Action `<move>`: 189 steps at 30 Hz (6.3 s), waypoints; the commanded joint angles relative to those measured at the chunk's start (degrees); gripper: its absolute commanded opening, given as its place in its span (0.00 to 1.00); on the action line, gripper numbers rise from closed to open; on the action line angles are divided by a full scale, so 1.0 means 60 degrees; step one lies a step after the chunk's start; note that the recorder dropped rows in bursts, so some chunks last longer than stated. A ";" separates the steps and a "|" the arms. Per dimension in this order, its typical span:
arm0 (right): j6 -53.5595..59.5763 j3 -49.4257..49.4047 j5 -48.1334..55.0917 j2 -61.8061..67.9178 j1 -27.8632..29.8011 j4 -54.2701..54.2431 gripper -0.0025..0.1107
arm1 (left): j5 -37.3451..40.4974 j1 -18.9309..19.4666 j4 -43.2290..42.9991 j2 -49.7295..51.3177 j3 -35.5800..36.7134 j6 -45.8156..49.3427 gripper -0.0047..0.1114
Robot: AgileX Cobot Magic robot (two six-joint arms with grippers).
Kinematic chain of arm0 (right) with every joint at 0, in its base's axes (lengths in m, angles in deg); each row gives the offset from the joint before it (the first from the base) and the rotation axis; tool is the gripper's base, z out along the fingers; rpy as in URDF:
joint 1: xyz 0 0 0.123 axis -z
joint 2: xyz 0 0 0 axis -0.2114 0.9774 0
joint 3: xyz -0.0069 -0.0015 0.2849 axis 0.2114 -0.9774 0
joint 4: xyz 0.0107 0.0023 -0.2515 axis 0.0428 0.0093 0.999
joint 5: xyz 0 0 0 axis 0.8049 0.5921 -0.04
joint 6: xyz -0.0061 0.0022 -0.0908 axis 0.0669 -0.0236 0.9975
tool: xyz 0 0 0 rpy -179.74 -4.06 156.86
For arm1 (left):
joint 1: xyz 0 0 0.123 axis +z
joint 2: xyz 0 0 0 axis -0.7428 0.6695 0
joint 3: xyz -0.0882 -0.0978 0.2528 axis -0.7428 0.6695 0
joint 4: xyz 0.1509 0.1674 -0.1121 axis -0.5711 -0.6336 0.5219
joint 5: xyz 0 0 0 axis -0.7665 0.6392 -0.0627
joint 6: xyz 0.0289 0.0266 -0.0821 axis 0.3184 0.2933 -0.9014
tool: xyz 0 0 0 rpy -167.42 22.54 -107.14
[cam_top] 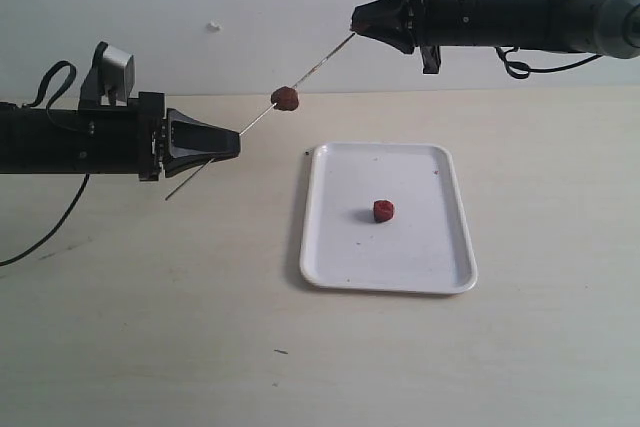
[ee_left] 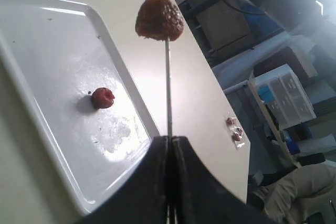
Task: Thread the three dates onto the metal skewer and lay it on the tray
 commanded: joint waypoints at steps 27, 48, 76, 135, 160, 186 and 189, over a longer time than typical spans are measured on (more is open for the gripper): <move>0.0423 0.0112 0.0750 -0.0003 0.0025 0.0432 0.18 | 0.0077 -0.0025 0.0742 -0.0098 0.0028 0.0634 0.04; 0.0423 0.0112 0.1048 -0.0003 0.0025 0.0745 0.18 | 0.0077 -0.0777 0.0742 -0.0058 -0.0276 0.1583 0.04; 0.0421 0.0112 0.1129 0.0016 -0.0319 0.0766 0.18 | -0.2688 -0.1898 0.0742 -0.0041 -0.2446 0.0579 0.04; 0.0484 0.0112 0.1321 -0.0171 -0.0174 -0.0301 0.46 | -0.2733 -0.1898 0.0742 -0.0042 -0.2446 0.0265 0.04; 0.0487 0.0112 0.1615 -0.0171 -0.0014 -0.0023 0.62 | -0.2733 -0.1898 0.0742 -0.0042 -0.2446 0.0288 0.04; 0.0487 0.0112 0.1615 -0.0171 0.0603 0.0169 0.69 | -0.2670 -0.1880 0.0742 -0.0042 -0.2446 0.0288 0.04; 0.0487 0.0112 0.1615 -0.0171 0.0803 0.0173 0.69 | -0.2584 -0.1880 0.0742 -0.0042 -0.2446 0.0253 0.04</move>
